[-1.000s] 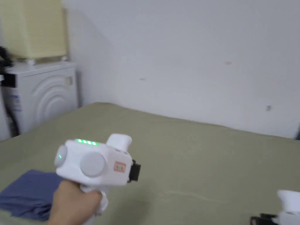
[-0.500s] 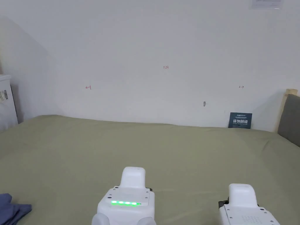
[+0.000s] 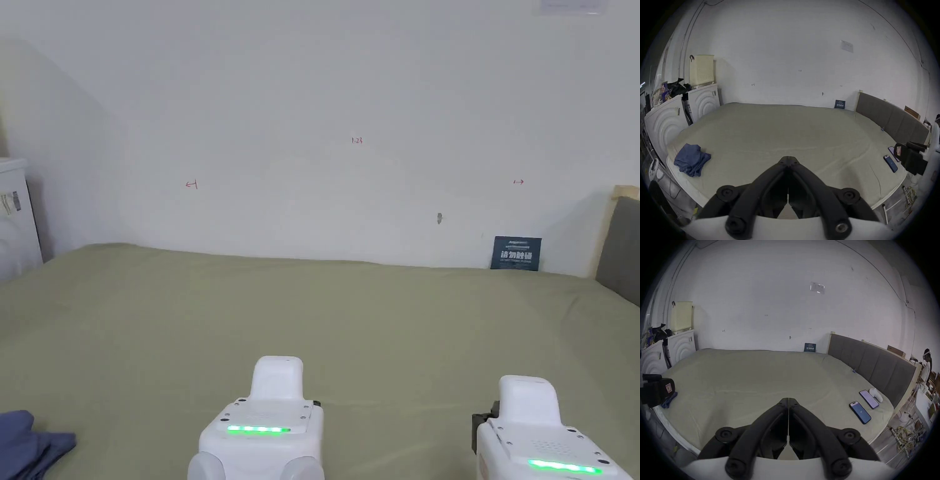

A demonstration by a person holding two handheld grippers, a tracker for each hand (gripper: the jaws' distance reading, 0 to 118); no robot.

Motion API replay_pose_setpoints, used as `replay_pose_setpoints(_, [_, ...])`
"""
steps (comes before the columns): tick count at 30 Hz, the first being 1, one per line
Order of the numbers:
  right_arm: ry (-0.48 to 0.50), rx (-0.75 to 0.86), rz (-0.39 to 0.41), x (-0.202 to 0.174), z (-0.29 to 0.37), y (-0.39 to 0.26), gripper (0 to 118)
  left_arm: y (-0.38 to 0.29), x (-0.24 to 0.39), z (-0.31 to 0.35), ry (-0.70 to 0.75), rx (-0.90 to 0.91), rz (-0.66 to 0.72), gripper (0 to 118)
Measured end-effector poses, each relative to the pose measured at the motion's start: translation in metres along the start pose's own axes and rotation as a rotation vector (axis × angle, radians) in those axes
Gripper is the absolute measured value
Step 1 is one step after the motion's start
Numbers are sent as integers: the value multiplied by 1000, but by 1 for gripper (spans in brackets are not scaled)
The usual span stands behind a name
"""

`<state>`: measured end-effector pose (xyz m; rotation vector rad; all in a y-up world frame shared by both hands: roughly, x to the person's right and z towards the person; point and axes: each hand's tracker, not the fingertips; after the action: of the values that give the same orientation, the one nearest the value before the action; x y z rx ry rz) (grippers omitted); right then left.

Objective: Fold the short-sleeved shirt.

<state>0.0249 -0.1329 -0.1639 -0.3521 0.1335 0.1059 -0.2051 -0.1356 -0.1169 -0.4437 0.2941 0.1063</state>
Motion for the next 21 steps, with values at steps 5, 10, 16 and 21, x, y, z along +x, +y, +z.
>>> replay_pose_setpoints(5, [1,2,10,1,-1,5,3,1,-2,-3,-4,-11,5,0])
replay_pose_setpoints(10, [9,-9,-1,2,-1,11,92,10,-4,-6,-38,16,-1,118])
replay_pose_setpoints(16, [46,56,-13,3,-9,5,98,14,-6,11,-23,92,5,117])
replay_pose_setpoints(21, [74,107,6,4,1,13,98,14,-4,3,7,109,-39,118])
